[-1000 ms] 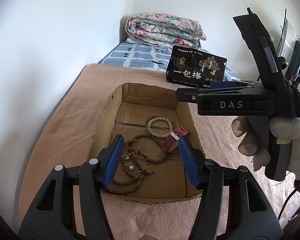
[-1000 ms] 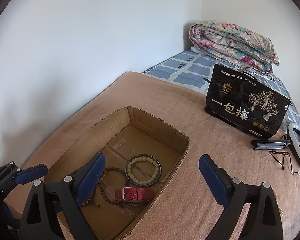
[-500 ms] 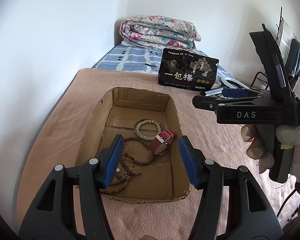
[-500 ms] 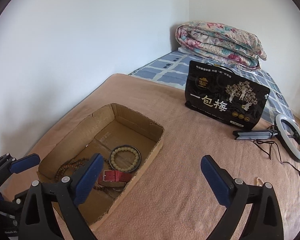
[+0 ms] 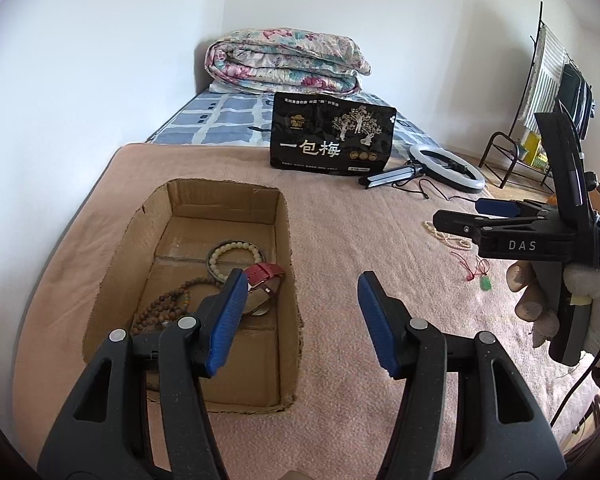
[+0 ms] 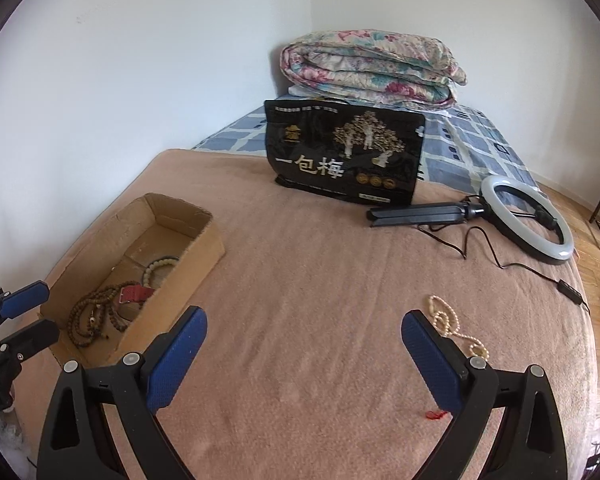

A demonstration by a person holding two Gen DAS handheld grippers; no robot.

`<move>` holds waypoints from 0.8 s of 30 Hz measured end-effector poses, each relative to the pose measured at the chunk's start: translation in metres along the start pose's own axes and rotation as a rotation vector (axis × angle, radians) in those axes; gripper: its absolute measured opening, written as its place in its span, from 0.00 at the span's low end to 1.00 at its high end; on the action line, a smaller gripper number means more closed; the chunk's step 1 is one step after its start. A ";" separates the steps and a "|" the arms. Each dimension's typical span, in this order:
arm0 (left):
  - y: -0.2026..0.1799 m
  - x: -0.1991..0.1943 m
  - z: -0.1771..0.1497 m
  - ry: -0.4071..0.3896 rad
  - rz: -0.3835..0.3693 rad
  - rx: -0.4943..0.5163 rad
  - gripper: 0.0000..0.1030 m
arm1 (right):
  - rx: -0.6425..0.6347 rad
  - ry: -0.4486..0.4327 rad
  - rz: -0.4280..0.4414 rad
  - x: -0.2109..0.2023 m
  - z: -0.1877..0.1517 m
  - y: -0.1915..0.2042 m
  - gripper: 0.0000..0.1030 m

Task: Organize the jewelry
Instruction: 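Move both tools back over the pearl necklace and jade pendant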

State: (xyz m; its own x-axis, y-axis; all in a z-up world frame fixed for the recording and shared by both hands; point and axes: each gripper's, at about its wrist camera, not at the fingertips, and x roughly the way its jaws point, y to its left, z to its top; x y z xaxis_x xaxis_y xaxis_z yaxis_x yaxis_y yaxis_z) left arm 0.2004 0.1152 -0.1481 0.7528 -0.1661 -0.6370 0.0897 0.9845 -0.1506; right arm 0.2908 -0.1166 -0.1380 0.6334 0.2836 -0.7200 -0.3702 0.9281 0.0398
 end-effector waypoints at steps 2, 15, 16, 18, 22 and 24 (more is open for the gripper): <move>-0.008 0.003 0.001 0.005 -0.013 0.005 0.57 | 0.014 0.007 -0.016 -0.005 -0.006 -0.014 0.96; -0.059 0.037 0.008 0.054 -0.101 0.028 0.57 | 0.072 0.062 -0.160 -0.024 -0.062 -0.092 0.96; -0.064 0.041 0.009 0.060 -0.109 0.026 0.57 | 0.076 0.072 -0.166 -0.022 -0.068 -0.098 0.96; -0.071 0.051 0.009 0.074 -0.119 0.026 0.57 | 0.090 0.092 -0.173 -0.018 -0.079 -0.108 0.96; -0.085 0.072 0.007 0.109 -0.143 0.025 0.57 | 0.120 0.129 -0.167 -0.007 -0.099 -0.127 0.87; -0.092 0.083 0.006 0.125 -0.151 0.024 0.57 | 0.131 0.143 -0.157 -0.002 -0.105 -0.134 0.79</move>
State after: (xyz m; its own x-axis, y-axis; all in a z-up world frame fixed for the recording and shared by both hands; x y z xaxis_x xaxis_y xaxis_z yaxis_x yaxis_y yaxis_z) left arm 0.2581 0.0114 -0.1826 0.6426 -0.3162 -0.6980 0.2125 0.9487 -0.2341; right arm 0.2676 -0.2671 -0.2149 0.5701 0.1050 -0.8148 -0.1781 0.9840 0.0022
